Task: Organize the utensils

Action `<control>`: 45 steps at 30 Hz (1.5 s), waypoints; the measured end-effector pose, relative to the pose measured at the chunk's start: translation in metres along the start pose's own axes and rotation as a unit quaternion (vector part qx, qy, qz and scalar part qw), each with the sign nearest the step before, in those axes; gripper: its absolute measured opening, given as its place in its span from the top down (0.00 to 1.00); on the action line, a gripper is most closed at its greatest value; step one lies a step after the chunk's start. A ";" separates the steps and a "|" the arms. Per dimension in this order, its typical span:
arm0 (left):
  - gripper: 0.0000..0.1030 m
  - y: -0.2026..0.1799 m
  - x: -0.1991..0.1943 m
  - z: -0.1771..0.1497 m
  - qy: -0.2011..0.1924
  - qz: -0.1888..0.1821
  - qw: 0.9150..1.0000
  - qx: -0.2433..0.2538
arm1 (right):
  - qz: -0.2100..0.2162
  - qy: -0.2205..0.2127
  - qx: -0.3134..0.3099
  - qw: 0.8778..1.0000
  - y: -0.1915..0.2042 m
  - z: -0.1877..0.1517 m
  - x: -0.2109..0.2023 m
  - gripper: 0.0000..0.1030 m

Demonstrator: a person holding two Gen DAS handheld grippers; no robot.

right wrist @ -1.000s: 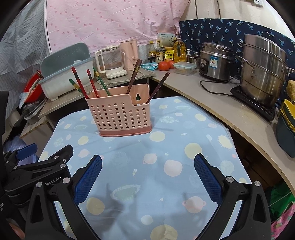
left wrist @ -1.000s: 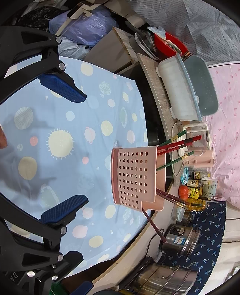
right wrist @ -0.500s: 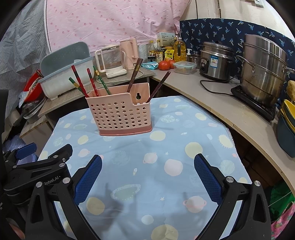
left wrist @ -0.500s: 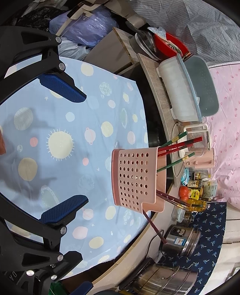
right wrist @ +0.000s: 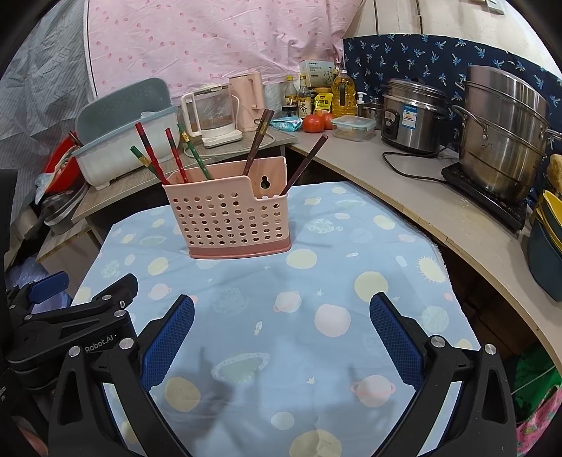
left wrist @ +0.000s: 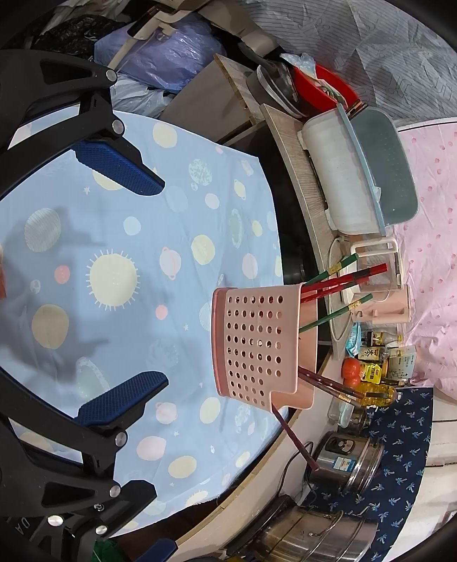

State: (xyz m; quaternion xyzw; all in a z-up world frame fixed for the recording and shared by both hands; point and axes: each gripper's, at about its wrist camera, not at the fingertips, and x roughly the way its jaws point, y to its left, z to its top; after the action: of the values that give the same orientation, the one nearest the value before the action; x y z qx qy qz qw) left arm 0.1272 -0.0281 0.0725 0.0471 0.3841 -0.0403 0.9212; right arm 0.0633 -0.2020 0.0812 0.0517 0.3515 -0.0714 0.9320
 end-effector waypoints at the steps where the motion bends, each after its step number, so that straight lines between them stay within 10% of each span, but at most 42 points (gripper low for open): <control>1: 0.07 0.000 0.001 0.000 0.000 0.000 1.000 0.000 | 0.000 0.001 0.000 1.000 0.000 0.000 0.001 0.06; 45: 0.07 -0.001 0.007 0.003 0.001 0.016 1.000 -0.004 | -0.003 0.005 0.002 1.000 -0.003 0.003 0.009 0.06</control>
State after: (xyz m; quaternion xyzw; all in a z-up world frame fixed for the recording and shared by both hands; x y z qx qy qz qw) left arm 0.1343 -0.0294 0.0691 0.0492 0.3841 -0.0240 0.9217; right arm 0.0719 -0.2059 0.0773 0.0525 0.3559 -0.0744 0.9301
